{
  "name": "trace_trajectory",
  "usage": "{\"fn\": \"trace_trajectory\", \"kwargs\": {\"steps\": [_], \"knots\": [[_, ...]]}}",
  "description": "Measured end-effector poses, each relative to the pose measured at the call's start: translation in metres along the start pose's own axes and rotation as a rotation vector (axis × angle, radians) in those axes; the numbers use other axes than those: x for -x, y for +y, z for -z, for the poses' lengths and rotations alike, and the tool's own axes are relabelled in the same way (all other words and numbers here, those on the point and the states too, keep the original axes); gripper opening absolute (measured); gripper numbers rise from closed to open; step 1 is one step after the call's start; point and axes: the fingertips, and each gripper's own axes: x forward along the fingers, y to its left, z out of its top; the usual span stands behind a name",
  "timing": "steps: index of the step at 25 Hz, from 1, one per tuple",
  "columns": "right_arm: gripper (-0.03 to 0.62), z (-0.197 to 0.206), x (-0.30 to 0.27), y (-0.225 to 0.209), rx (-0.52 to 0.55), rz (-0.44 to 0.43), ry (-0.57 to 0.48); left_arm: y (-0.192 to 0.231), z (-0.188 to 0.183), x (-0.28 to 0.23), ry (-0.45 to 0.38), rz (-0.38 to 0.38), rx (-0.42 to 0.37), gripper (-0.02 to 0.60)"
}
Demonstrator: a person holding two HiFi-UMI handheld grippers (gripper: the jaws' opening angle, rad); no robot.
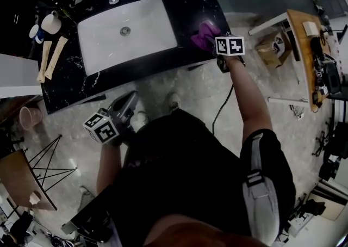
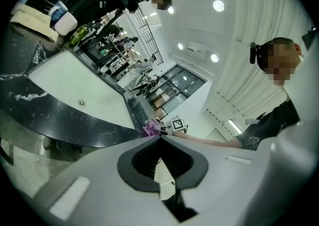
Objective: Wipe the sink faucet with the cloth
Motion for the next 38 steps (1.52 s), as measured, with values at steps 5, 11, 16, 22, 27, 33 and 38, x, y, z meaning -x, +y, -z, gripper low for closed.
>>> {"fn": "trace_trajectory", "kwargs": {"steps": [5,11,16,22,27,33,38], "knots": [[0.204,-0.018,0.064,0.017,-0.028,-0.023,-0.194,-0.001,0.002,-0.005,0.015,0.008,-0.007,0.000],[0.011,-0.026,0.130,0.089,-0.196,-0.267,-0.399,-0.009,0.003,-0.020,0.041,0.034,-0.024,0.000],[0.011,-0.003,0.150,0.195,-0.247,-0.548,-0.388,-0.019,0.005,-0.031,0.066,0.051,-0.041,0.000],[0.011,0.029,0.159,0.263,-0.210,-0.692,-0.294,-0.023,0.008,-0.030,0.073,0.054,-0.052,0.000],[0.011,0.038,0.164,0.285,-0.189,-0.740,-0.270,-0.029,0.010,-0.029,0.076,0.060,-0.065,0.000],[0.010,0.042,0.161,0.294,-0.167,-0.759,-0.249,-0.030,0.010,-0.025,0.070,0.056,-0.066,0.000],[0.010,0.046,0.160,0.303,-0.143,-0.778,-0.228,-0.032,0.013,-0.026,0.081,0.060,-0.069,0.000]]}}
